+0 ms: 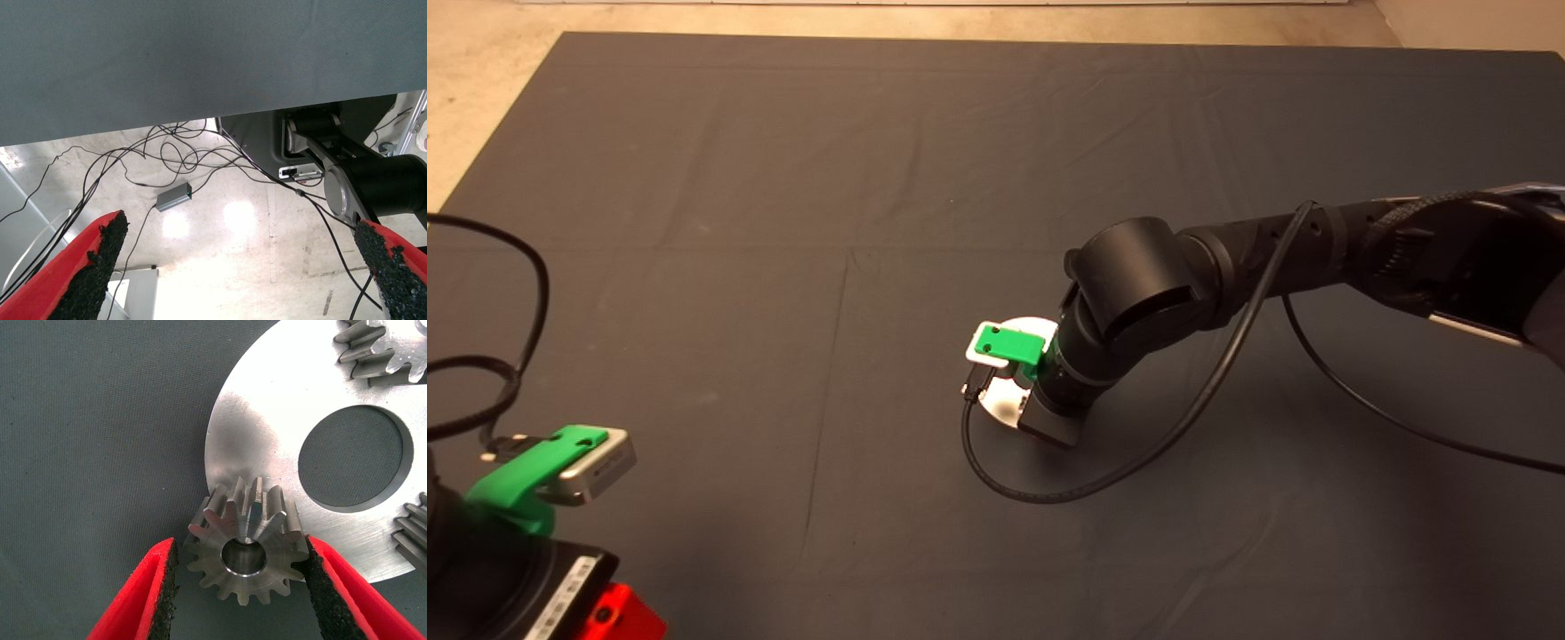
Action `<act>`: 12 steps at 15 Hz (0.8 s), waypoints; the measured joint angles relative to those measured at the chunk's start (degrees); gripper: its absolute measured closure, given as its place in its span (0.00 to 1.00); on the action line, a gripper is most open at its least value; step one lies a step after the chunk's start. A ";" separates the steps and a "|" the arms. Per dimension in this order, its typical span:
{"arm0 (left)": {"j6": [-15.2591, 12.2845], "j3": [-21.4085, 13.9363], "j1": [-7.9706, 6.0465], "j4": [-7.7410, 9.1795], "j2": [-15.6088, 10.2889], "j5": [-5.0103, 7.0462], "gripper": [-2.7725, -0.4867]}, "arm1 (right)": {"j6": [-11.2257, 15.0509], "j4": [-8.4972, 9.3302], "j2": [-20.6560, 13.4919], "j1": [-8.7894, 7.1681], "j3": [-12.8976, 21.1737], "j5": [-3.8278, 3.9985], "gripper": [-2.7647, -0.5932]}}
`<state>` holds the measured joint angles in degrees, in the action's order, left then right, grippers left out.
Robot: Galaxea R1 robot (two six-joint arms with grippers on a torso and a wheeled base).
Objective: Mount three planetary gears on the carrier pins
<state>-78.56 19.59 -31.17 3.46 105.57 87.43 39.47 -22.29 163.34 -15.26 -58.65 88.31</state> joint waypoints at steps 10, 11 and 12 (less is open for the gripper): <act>0.00 0.00 0.00 0.01 0.00 0.00 0.13 | -0.01 0.08 -1.36 -0.17 0.22 -0.61 0.53; 0.02 0.00 0.00 0.00 0.00 0.00 0.13 | -0.01 0.16 -1.66 -0.86 0.22 -0.57 0.49; 0.00 0.00 0.00 0.01 0.02 0.00 0.13 | -0.01 0.43 -1.93 -2.43 0.33 -0.60 0.47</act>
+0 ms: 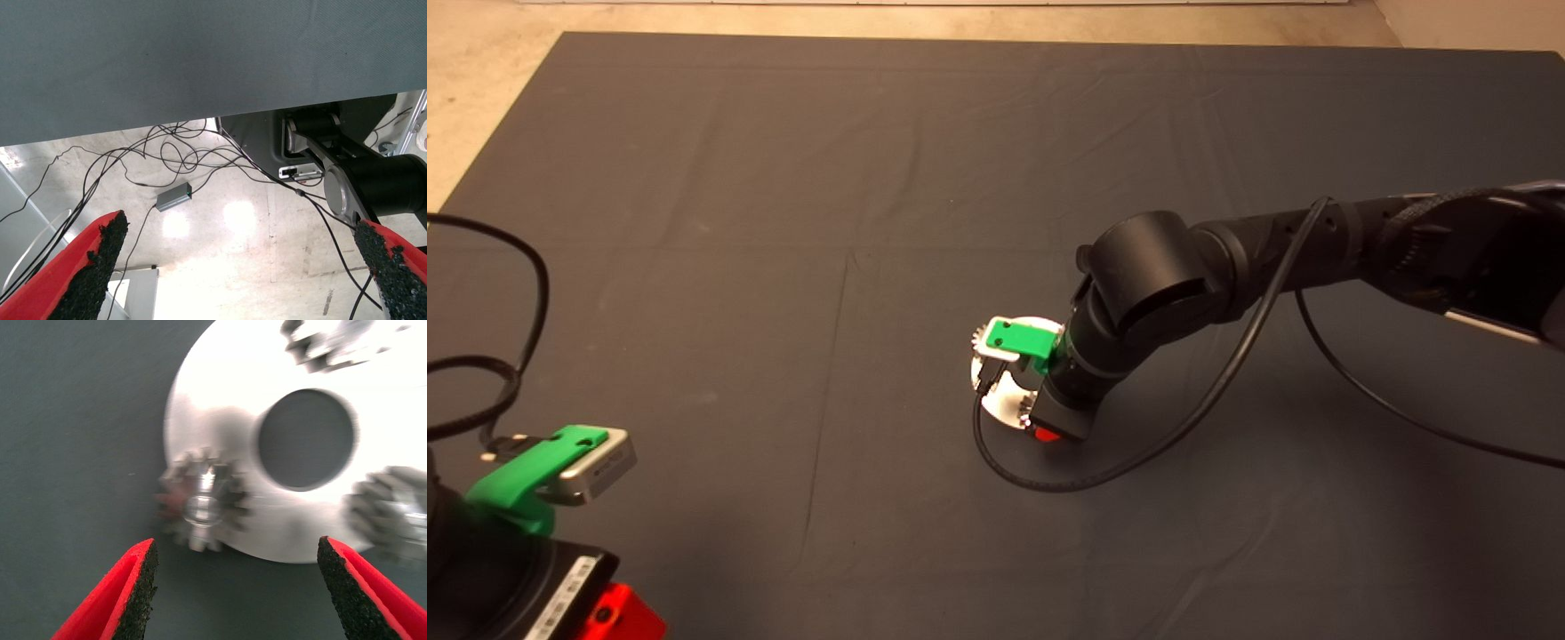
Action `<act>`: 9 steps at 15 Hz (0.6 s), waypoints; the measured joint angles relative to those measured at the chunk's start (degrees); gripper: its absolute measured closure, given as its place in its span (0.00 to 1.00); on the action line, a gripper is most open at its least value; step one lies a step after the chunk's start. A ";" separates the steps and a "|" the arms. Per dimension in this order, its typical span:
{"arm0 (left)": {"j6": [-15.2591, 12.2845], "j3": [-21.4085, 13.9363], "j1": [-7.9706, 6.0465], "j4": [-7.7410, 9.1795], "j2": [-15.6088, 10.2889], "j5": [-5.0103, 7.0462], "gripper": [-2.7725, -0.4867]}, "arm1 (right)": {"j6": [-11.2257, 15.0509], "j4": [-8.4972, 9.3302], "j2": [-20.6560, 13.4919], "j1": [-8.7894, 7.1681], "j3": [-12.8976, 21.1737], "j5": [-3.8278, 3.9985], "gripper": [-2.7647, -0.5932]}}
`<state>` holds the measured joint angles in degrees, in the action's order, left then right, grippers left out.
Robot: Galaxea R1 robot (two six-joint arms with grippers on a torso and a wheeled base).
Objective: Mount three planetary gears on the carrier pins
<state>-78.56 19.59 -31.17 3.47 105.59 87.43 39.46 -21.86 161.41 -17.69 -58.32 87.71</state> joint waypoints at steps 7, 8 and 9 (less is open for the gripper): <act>0.02 0.00 0.00 0.00 0.11 0.00 0.13 | 6.08 6.60 -7.28 -13.75 3.76 -0.12 0.34; 0.02 0.00 0.00 0.02 0.13 0.00 0.13 | 9.14 7.16 -9.64 -14.27 6.12 -0.07 0.34; 0.02 0.00 0.00 0.02 0.13 0.00 0.13 | 13.10 7.83 -12.42 -14.61 9.48 -0.08 0.30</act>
<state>-78.53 19.59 -31.17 3.50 105.73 87.43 52.56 -14.03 148.99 -32.31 -48.84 87.63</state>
